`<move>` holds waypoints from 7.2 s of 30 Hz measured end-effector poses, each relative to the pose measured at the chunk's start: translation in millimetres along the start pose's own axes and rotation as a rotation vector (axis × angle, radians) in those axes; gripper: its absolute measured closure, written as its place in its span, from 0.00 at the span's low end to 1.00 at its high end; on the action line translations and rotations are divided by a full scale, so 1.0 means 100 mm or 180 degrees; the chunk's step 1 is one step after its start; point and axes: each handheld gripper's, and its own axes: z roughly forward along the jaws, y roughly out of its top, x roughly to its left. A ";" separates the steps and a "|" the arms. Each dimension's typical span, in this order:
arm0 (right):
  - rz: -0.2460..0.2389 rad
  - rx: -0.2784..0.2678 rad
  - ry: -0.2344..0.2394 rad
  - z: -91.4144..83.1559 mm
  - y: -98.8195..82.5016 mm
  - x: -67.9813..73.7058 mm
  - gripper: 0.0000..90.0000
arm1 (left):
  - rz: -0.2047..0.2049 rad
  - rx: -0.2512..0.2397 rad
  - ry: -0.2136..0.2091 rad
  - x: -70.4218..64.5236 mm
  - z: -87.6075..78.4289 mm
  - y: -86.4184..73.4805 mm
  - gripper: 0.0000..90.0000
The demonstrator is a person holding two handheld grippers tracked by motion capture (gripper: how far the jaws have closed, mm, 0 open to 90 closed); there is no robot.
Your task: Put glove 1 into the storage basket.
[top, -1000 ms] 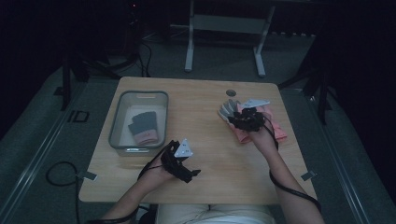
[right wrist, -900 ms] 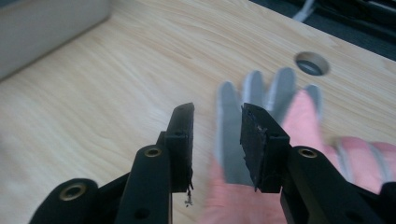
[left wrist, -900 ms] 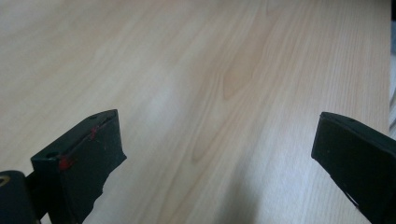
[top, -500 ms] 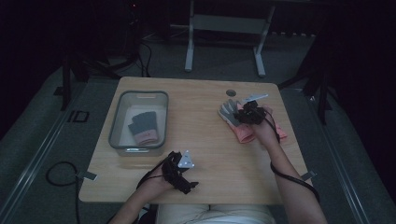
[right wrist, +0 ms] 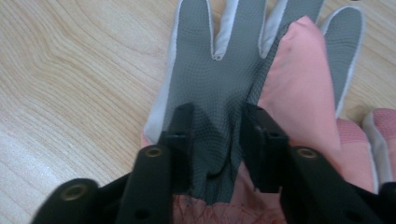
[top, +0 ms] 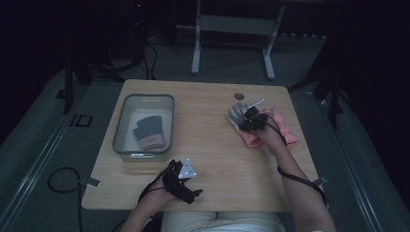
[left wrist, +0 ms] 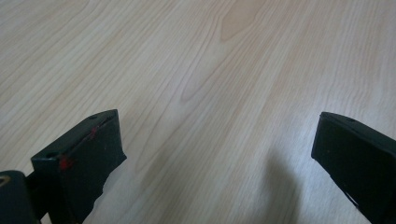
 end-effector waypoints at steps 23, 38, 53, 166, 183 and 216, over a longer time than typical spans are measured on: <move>0.1073 -0.0912 -0.0019 -1.11 0.01 0.54 0.98 | 0.0083 0.0020 0.0012 -0.05 0.00 -0.03 0.02; 0.1656 -0.0871 0.0016 -1.21 -0.43 1.20 0.98 | 0.0117 -0.0051 0.0008 -0.06 -0.03 -0.03 0.02; 0.1698 -0.0494 -0.0044 -0.47 -0.41 1.35 0.98 | 0.0138 -0.0020 -0.0003 -0.06 -0.01 -0.05 0.02; 0.1780 -0.0701 -0.0853 -1.32 -1.25 0.29 0.95 | 0.0111 0.0040 0.0042 -0.03 -0.02 -0.11 0.02; 0.1738 -0.0528 -0.0807 -0.87 -1.24 0.31 0.93 | 0.0141 0.0044 0.0044 -0.03 -0.02 -0.11 0.02; 0.0581 -0.0392 -0.0666 -0.78 -1.26 0.24 0.77 | 0.0156 0.0039 0.0076 -0.04 -0.02 -0.10 0.02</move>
